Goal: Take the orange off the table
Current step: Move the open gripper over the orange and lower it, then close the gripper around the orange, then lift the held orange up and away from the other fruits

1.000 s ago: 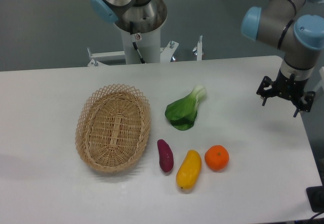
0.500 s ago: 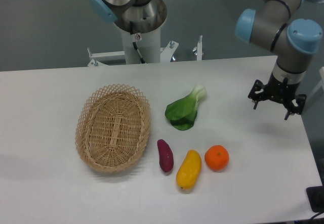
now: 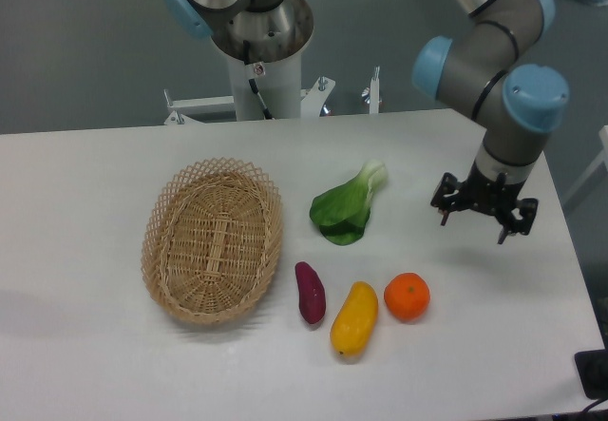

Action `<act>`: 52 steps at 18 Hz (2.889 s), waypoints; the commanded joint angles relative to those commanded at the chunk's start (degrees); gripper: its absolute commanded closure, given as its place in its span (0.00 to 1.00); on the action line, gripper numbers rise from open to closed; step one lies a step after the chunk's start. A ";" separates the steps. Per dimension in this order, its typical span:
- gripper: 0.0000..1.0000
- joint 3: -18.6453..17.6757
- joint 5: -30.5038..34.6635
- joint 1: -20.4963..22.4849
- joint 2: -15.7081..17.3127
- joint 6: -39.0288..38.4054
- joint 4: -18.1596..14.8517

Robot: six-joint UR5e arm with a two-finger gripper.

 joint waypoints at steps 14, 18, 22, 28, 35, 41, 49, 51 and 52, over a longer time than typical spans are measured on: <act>0.00 0.79 0.26 -5.98 -4.83 -7.29 4.65; 0.00 0.79 0.35 -7.21 -6.51 -9.67 8.79; 0.00 1.14 1.22 -7.39 -7.30 -10.28 8.79; 0.36 2.46 7.38 -8.80 -8.26 -10.81 8.79; 0.49 4.39 6.68 -8.36 -7.22 -13.19 8.70; 0.49 4.92 6.24 -4.85 -3.53 -8.20 8.00; 0.48 4.92 4.31 -0.01 -0.09 0.61 6.95; 0.49 4.92 4.31 1.04 0.43 1.92 5.89; 0.49 5.09 4.13 1.31 0.70 3.76 5.63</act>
